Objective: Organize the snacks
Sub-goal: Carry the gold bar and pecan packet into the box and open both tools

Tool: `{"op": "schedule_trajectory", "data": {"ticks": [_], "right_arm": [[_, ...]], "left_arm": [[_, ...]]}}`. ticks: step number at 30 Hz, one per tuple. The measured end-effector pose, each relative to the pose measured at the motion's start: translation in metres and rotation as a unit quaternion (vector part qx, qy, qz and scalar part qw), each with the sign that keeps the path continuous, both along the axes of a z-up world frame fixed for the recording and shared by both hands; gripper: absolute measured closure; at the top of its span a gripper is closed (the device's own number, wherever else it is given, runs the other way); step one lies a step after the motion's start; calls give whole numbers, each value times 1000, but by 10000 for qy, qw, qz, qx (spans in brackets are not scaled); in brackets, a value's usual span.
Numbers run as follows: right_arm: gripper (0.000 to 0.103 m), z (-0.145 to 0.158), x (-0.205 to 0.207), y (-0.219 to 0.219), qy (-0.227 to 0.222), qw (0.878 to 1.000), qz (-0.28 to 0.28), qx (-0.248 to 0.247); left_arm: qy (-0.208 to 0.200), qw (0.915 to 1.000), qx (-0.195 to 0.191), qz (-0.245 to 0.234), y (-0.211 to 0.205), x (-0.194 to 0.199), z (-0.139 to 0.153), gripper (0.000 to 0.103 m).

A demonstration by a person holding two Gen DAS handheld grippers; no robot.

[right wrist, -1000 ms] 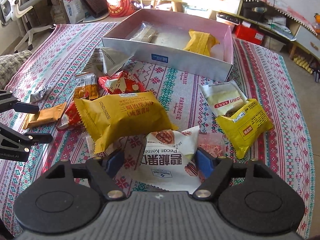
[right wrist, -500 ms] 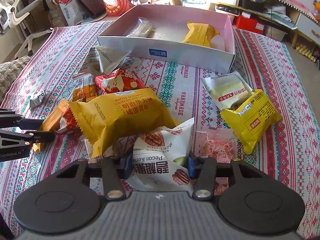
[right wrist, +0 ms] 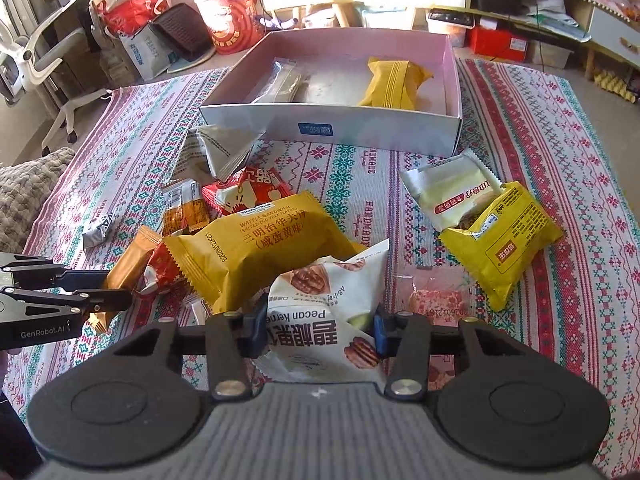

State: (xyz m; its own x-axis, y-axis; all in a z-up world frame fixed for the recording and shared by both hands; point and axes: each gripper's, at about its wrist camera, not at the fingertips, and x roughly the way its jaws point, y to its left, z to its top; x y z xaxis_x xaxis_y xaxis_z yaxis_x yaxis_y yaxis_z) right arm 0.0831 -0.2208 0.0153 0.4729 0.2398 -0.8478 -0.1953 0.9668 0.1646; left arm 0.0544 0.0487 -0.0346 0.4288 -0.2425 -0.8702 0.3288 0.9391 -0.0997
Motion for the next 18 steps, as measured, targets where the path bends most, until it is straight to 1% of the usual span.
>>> {"op": "schedule_trajectory", "data": {"ticks": [6, 18], "right_arm": [[60, 8, -2, -1, -108, 9999, -27, 68], [60, 33, 4, -13, -461, 9982, -243, 284]], "left_arm": [[-96, 9999, -94, 97, 2, 0, 9, 69], [-430, 9974, -506, 282, 2, 7, 40, 69]]}}
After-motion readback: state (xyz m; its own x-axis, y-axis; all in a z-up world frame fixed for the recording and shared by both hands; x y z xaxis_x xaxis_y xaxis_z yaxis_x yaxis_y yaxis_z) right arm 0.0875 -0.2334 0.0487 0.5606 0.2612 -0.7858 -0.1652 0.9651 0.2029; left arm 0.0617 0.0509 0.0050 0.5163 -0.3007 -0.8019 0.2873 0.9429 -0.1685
